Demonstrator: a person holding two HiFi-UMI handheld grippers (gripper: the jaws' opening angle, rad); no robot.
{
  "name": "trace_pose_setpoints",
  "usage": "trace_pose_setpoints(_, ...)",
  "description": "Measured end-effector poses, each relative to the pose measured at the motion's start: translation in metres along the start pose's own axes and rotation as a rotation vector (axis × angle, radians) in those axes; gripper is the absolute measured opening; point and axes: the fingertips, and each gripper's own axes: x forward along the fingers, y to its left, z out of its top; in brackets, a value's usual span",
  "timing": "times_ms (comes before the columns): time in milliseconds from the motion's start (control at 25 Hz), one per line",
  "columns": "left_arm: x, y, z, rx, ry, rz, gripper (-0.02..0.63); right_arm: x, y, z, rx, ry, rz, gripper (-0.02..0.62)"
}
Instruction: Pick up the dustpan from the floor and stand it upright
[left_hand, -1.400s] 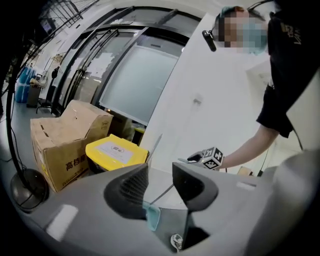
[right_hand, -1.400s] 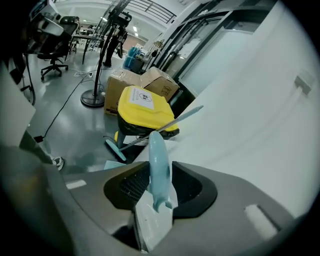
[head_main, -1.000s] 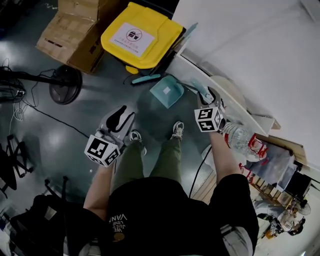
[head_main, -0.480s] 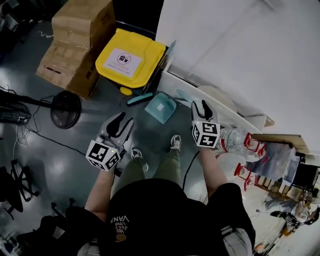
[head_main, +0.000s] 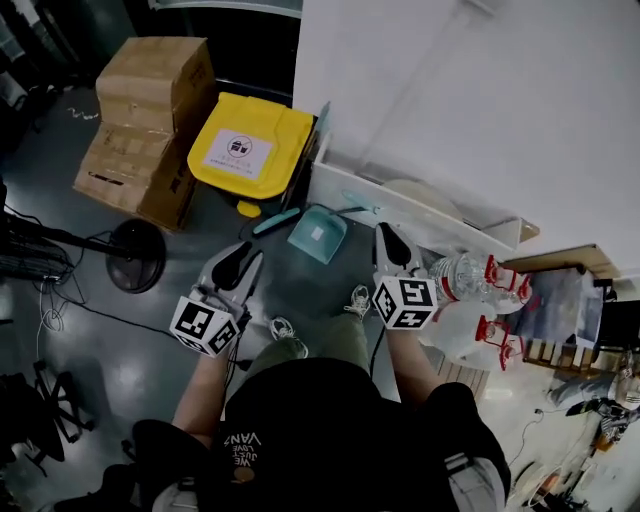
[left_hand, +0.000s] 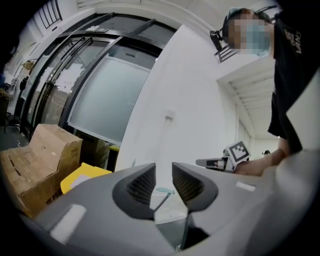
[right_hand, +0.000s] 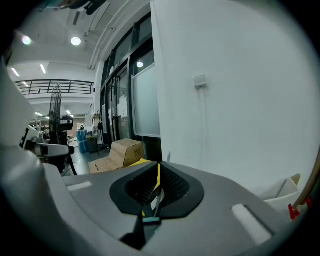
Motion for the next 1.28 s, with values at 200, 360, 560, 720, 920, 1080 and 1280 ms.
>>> trace_pose_setpoints(200,-0.007,-0.016,0.013,0.006,-0.003,-0.052,0.126,-0.029,0.018,0.004,0.04,-0.014,0.012,0.003)
trace_pose_setpoints(360,-0.009,-0.027,0.017,0.01,-0.016,-0.078,0.102,-0.052,0.028,0.004,0.067,-0.023,0.029,0.003)
trace_pose_setpoints(560,-0.014,-0.046,0.02,0.01,-0.026,-0.087,0.056,-0.082,0.036,0.001,0.051,-0.015,0.069,0.002)
trace_pose_setpoints(720,-0.022,-0.066,0.019,0.023,-0.023,-0.106,0.054,-0.109,0.04,0.001,0.047,-0.022,0.077,0.002)
trace_pose_setpoints(920,-0.049,-0.101,0.016,0.034,-0.026,-0.119,0.054,-0.155,0.047,-0.005,0.068,-0.031,0.083,0.002)
trace_pose_setpoints(1080,-0.069,-0.13,0.016,0.041,-0.018,-0.135,0.054,-0.189,0.049,-0.004,0.071,-0.056,0.074,0.002)
trace_pose_setpoints(1280,-0.099,-0.162,0.012,0.076,-0.027,-0.15,0.054,-0.234,0.058,-0.007,0.074,-0.085,0.075,0.002)
